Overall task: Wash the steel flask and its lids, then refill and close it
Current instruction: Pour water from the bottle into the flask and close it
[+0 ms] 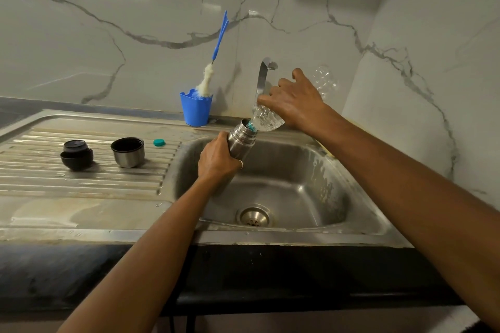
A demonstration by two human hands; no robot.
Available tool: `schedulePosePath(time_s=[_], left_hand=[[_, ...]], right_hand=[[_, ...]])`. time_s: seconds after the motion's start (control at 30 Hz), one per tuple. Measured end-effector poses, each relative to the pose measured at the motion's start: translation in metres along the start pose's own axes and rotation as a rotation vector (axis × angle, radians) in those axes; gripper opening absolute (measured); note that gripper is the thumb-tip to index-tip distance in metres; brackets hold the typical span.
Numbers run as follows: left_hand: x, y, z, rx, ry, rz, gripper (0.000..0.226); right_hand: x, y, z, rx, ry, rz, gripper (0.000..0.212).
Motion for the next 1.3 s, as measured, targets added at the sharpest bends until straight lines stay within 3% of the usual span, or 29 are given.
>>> schedulePosePath(time_s=[1.3], left_hand=[[0.0, 0.0, 0.0, 0.001, -0.002, -0.017, 0.068]], right_hand=[[-0.016, 0.004, -0.003, -0.028, -0.088, -0.023, 0.053]])
Point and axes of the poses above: each hand's wrist, its own y-axis towards the middle knuckle, its own x-axis out of the palm, z = x × y, the point moved 3 cm from there along y, towards the middle knuckle, and after that the axes turned 9 degrees about z, right-handed, at the moved point
